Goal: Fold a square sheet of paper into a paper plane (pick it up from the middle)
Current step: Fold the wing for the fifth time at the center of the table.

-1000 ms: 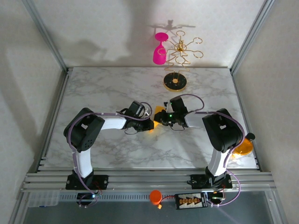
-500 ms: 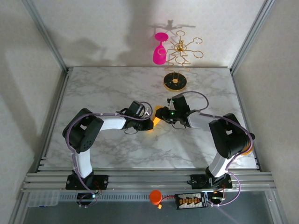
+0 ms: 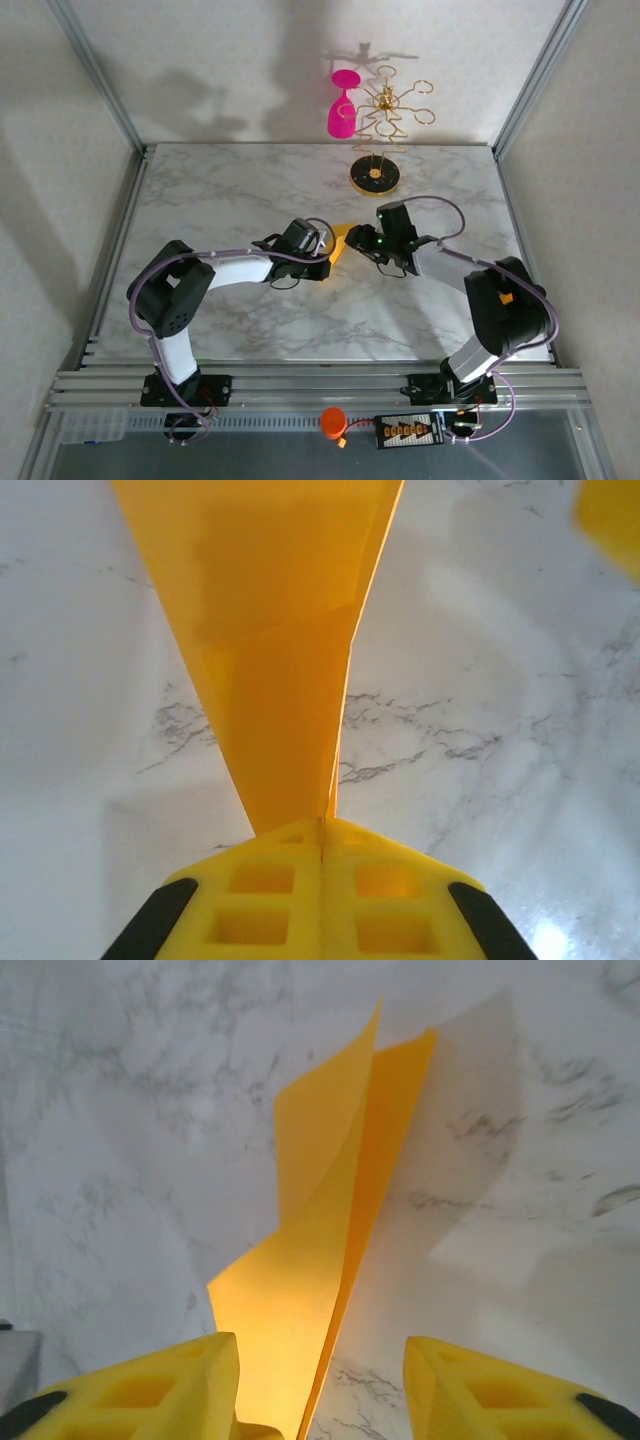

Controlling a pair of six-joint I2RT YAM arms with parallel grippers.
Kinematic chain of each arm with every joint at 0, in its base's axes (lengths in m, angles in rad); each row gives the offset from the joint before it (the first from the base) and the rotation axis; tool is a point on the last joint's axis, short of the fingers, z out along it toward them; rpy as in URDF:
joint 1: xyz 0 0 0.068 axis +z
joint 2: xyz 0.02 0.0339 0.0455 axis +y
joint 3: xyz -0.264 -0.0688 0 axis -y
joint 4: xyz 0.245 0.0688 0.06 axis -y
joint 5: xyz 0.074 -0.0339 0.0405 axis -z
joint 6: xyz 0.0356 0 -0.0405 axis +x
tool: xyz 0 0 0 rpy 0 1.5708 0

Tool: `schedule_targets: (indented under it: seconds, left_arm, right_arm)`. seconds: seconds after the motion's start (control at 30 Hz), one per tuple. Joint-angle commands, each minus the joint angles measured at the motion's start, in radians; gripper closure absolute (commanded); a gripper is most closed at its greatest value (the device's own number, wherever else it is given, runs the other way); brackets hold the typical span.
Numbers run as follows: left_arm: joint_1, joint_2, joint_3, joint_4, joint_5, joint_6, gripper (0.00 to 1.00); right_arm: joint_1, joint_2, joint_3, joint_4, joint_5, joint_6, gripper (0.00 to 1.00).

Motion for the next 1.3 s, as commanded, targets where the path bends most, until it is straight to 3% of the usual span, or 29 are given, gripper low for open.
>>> schedule_targets:
  seconds: [0.0,0.23,0.5,0.97,1.27]
  left_arm:
    - [-0.019,-0.024,0.053,-0.088,-0.116,0.062,1.0]
    - [-0.079,0.018,0.16,-0.265,-0.331,0.145,1.0]
    - [-0.148,0.094,0.204,-0.283,-0.39,0.115,1.0]
    - [-0.166,0.142,0.184,-0.231,-0.305,0.053,1.0]
    - [-0.112,0.096,0.106,-0.126,-0.152,0.029,1.0]
  right_arm:
    - [-0.019,-0.06,-0.02,-0.028,0.091,0.034,0.5]
    - [-0.044,-0.063,-0.022,-0.097,0.147,0.059,0.44]
    - [-0.076,-0.067,-0.037,-0.121,0.167,0.081,0.43]
    - [-0.093,-0.064,-0.046,-0.132,0.165,0.091,0.43]
    - [-0.094,-0.061,-0.049,-0.117,0.142,0.084,0.42]
